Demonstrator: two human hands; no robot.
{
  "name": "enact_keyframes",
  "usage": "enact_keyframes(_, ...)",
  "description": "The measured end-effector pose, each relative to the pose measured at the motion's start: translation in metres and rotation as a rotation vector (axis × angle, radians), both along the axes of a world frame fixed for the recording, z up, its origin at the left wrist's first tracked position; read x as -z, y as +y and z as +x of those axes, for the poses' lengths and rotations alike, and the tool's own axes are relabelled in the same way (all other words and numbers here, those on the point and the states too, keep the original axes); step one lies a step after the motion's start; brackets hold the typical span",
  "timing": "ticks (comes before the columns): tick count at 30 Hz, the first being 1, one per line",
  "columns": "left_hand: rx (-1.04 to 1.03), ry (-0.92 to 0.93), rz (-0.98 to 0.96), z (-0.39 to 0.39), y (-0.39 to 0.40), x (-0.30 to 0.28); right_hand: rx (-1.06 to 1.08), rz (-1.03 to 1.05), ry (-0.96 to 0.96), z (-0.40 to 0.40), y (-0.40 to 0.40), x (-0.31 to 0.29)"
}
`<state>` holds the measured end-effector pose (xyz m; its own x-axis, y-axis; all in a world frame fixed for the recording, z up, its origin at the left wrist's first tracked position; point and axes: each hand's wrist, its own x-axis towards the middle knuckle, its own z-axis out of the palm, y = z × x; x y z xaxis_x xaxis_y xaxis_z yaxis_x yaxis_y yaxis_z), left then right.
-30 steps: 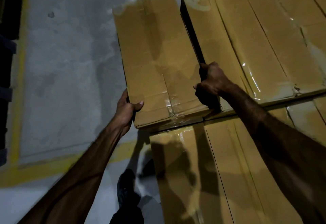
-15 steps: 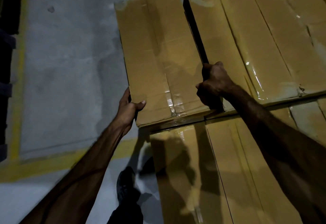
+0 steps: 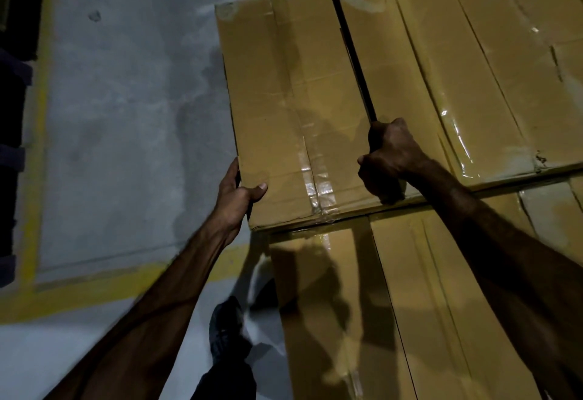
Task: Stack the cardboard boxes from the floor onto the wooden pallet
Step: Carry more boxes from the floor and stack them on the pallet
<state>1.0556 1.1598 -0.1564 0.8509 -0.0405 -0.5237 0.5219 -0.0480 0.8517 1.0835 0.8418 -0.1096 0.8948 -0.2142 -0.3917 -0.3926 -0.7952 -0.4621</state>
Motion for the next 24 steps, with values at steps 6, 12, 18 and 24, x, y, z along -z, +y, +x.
enact_keyframes(6,0.016,-0.015,-0.007,-0.001,-0.004,-0.002,0.018,-0.042,-0.018,-0.006,-0.003,0.006)
enact_keyframes(12,0.038,-0.021,-0.02,-0.002,-0.004,-0.003,0.023,-0.118,-0.011,-0.014,0.003,0.004)
enact_keyframes(18,0.033,-0.032,-0.028,-0.003,-0.006,-0.004,-0.036,-0.169,-0.061,-0.026,0.004,-0.002)
enact_keyframes(24,0.046,-0.057,-0.011,-0.007,-0.01,-0.004,-0.018,-0.318,-0.119,-0.053,0.004,0.001)
